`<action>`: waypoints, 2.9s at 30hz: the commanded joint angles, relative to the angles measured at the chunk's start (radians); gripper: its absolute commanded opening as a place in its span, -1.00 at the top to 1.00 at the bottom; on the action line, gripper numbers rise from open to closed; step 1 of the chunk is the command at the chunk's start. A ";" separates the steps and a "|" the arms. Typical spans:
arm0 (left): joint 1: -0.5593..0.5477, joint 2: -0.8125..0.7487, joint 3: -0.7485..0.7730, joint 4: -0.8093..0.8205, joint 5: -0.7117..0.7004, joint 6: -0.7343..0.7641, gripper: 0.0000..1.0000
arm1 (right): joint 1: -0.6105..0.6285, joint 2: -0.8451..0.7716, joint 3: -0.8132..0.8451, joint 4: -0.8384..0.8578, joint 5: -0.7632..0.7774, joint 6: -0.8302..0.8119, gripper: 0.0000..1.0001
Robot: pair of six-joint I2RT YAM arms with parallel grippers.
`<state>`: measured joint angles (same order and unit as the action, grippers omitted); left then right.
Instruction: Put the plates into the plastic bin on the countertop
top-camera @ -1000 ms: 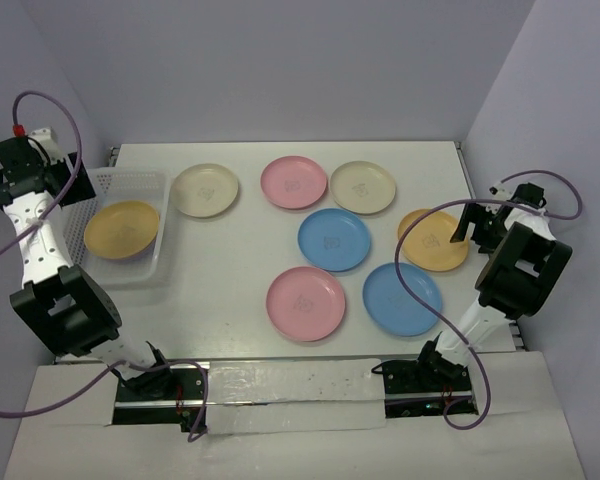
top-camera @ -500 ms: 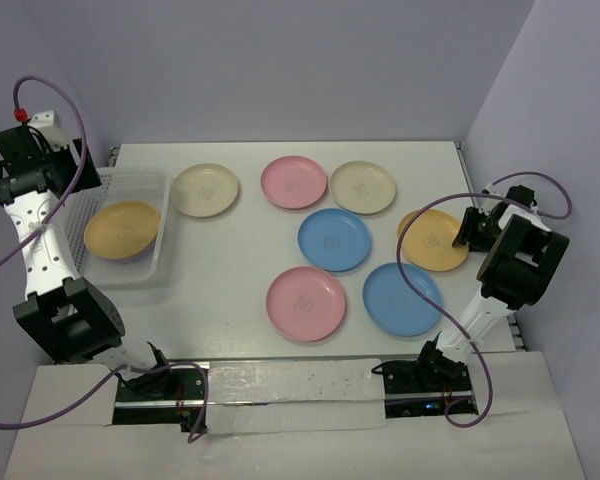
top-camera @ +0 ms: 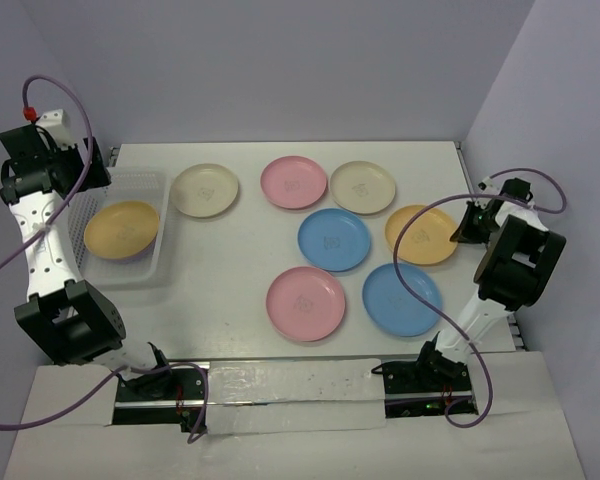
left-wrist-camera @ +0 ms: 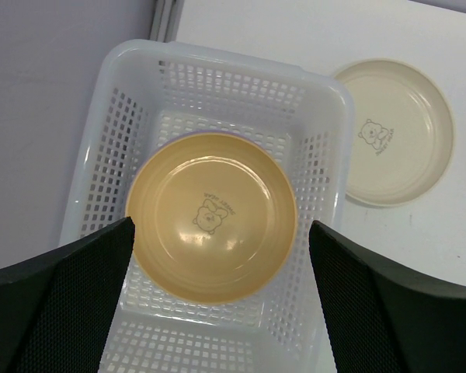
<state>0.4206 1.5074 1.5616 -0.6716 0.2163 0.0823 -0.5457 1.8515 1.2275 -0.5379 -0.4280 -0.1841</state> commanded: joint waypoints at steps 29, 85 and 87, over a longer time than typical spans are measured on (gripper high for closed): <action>-0.823 -0.071 -0.119 0.048 0.272 -0.020 -0.80 | 0.897 -0.447 0.235 -0.129 -0.033 0.079 1.00; 0.214 0.297 0.182 -0.191 0.088 0.183 -0.74 | 0.884 -0.391 0.249 -0.109 -0.035 0.179 -1.00; 0.213 0.275 0.196 -0.183 0.102 0.193 -0.98 | 0.882 -0.391 0.250 -0.109 -0.036 0.179 -1.00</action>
<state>0.6407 1.8339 1.6729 -0.8694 0.3017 0.2441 0.3494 1.4773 1.4654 -0.6670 -0.4534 -0.0113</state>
